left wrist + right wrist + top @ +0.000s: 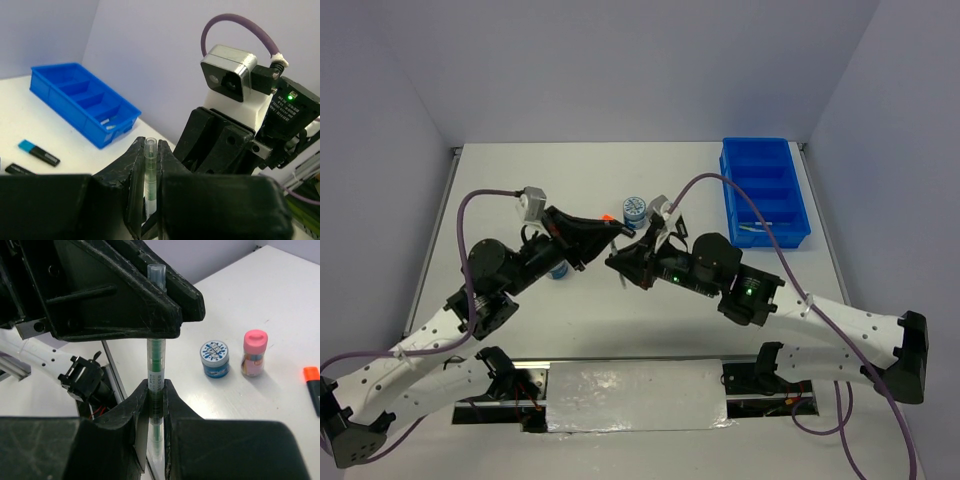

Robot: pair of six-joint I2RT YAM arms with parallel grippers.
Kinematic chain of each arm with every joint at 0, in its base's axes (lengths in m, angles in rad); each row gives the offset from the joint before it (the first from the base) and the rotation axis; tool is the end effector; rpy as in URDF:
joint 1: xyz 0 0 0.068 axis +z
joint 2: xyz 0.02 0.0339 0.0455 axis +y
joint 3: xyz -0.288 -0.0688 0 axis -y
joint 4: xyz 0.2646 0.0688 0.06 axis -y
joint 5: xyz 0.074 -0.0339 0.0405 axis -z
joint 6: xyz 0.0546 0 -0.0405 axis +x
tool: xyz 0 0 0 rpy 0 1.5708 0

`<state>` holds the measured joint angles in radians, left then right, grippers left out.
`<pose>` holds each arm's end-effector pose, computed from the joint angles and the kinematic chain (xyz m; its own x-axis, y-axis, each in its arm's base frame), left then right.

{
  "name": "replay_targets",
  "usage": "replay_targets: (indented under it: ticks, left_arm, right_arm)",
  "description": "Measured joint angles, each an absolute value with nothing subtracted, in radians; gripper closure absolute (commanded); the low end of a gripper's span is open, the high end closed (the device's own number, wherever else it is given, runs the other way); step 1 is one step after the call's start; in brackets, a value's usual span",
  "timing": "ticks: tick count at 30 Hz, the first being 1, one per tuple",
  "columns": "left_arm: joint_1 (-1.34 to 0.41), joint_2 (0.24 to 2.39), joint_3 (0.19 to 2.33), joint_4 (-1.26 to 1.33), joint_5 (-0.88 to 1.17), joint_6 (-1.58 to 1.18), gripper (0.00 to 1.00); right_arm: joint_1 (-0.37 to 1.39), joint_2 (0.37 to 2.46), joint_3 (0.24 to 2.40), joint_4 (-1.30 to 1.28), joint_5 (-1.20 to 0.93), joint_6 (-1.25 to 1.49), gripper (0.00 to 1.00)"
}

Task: Sort the stationery into containers
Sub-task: Close the pen cap on the pen.

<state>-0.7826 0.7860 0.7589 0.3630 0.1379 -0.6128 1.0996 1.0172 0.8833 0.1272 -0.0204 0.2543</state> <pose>0.1390 -0.1488 0.4123 -0.2634 -0.5415 -0.7984 0.7811 0.3660 -0.5060 0.1204 0.2388 0.3818 -0.2294 0.1038 -0.9678 -0.8704 0.4232 0.2517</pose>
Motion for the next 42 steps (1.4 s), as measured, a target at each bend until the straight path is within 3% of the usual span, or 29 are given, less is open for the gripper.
replay_targets:
  ticks: [23,27,34,38,39,41,42]
  left_arm:
    - [-0.802,0.761,0.501,0.878,-0.108,-0.689,1.0]
    - [-0.825,0.743,0.539,0.757,-0.148,-0.671,1.0]
    - [-0.863,0.79,0.811,0.262,-0.155,-0.5,0.99]
    - [-0.867,0.849,0.914,0.142,-0.146,-0.439,0.71]
    - [-0.868,0.853,0.926,0.124,-0.148,-0.436,0.57]
    - [-0.879,0.862,0.945,0.09,-0.156,-0.447,0.44]
    - [-0.888,0.87,0.958,0.065,-0.173,-0.454,0.18]
  right_arm:
    - [1.024,1.351,1.509,-0.506,-0.173,0.139,1.0]
    - [1.02,1.343,1.468,-0.487,-0.176,0.15,1.0]
    - [1.0,1.224,1.156,-0.102,-0.202,0.232,1.0]
    - [0.99,1.196,1.084,0.013,-0.192,0.267,1.0]
    - [0.989,1.191,1.07,0.027,-0.187,0.273,1.0]
    - [0.983,1.188,1.048,0.054,-0.174,0.283,1.0]
    - [0.979,1.19,1.034,0.075,-0.173,0.294,1.0]
